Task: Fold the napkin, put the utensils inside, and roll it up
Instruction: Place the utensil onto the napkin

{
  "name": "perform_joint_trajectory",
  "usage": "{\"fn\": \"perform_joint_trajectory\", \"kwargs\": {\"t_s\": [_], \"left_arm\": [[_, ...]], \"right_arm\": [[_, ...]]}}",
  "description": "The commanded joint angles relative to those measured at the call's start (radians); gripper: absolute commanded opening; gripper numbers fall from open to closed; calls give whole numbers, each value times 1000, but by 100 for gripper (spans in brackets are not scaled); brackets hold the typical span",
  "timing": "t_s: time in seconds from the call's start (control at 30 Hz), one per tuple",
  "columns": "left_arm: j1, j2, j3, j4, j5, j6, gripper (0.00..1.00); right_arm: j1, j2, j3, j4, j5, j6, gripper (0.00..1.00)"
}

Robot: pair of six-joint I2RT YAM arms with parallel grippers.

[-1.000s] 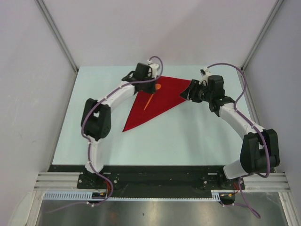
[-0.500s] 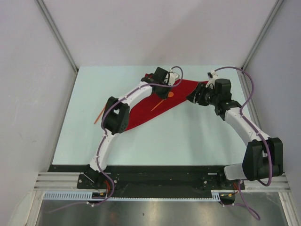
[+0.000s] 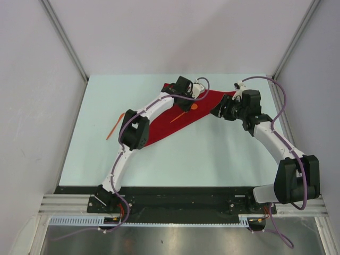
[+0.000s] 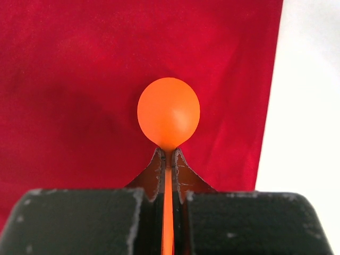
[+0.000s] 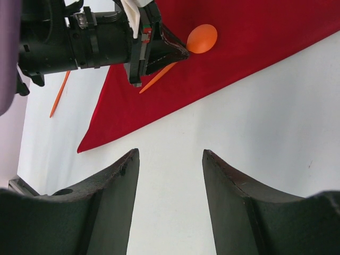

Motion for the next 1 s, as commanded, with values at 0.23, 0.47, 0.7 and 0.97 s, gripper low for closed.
{"fn": "perform_joint_trajectory", "kwargs": {"t_s": [0.23,0.47,0.7,0.97], "left_arm": [[-6,42,93,43,21,55,2],[-6,1,87,79,-47,17,80],[6,-244,-68,177,-97,12,98],[204,-597,-511,131,-95,15,95]], "right_arm": [[-6,10,3,10,-18,-6,56],[-8,18,7,14,-27,0,57],[-18,7,4,14,-27,-3,57],[-26,10,-5,46,-66,-21,58]]}}
